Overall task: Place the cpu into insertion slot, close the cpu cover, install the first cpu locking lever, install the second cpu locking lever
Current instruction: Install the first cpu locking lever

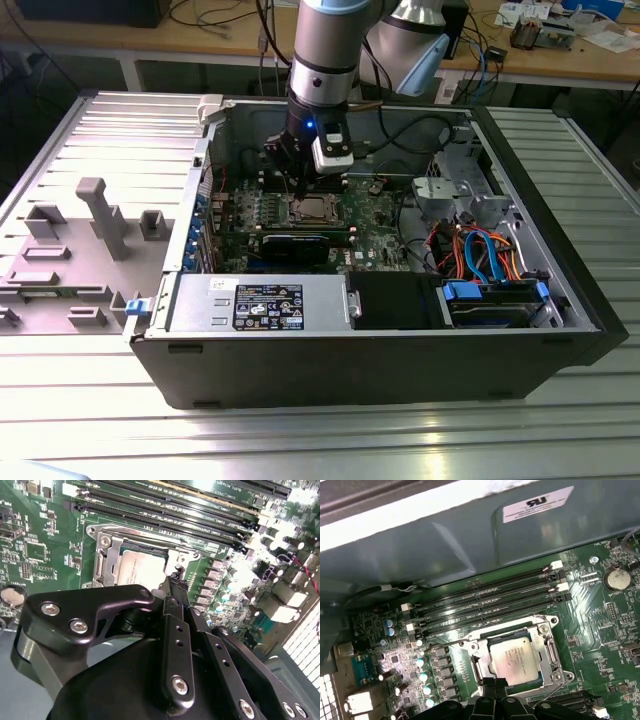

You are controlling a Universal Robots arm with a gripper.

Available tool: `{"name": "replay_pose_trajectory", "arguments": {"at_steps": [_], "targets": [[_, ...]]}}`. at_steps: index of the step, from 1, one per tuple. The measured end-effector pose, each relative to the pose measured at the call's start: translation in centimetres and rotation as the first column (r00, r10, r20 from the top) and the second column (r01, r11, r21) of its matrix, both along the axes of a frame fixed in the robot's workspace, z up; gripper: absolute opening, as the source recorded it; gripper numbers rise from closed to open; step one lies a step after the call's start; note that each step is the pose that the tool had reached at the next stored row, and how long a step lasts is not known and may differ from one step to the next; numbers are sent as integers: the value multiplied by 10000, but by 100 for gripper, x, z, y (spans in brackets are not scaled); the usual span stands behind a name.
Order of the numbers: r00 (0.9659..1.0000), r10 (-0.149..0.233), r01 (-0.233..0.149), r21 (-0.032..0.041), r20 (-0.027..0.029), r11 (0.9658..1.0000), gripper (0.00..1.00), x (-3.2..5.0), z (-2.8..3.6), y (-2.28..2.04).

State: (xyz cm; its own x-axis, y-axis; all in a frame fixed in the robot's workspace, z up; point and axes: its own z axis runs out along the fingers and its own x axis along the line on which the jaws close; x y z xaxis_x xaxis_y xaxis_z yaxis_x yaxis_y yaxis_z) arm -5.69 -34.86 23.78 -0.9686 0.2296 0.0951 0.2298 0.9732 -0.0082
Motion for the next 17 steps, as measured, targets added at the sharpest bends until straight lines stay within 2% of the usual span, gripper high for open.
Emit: {"name": "replay_pose_trajectory", "arguments": {"at_steps": [3, 6, 8, 10, 13, 14, 15, 17], "targets": [[9989, 461, -461, 1, 0, 9989, 11, 0, 0, 0], [9959, 906, -906, 1, 0, 9959, 11, 0, -1, 0], [9924, 1230, -1230, 1, 0, 9924, 11, 0, -2, 0], [9858, 1682, -1682, 1, -1, 9858, 11, 0, -2, -1], [9857, 1682, -1682, -2, 7, 9857, 11, 0, -3, -1], [9857, 1680, -1680, -21, 127, 9858, 11, -2, -4, 0], [9853, 1682, -1682, -54, 281, 9857, 11, -5, -4, 0], [9832, 1682, -1677, -139, 704, 9857, 11, -20, -4, 0]]}}
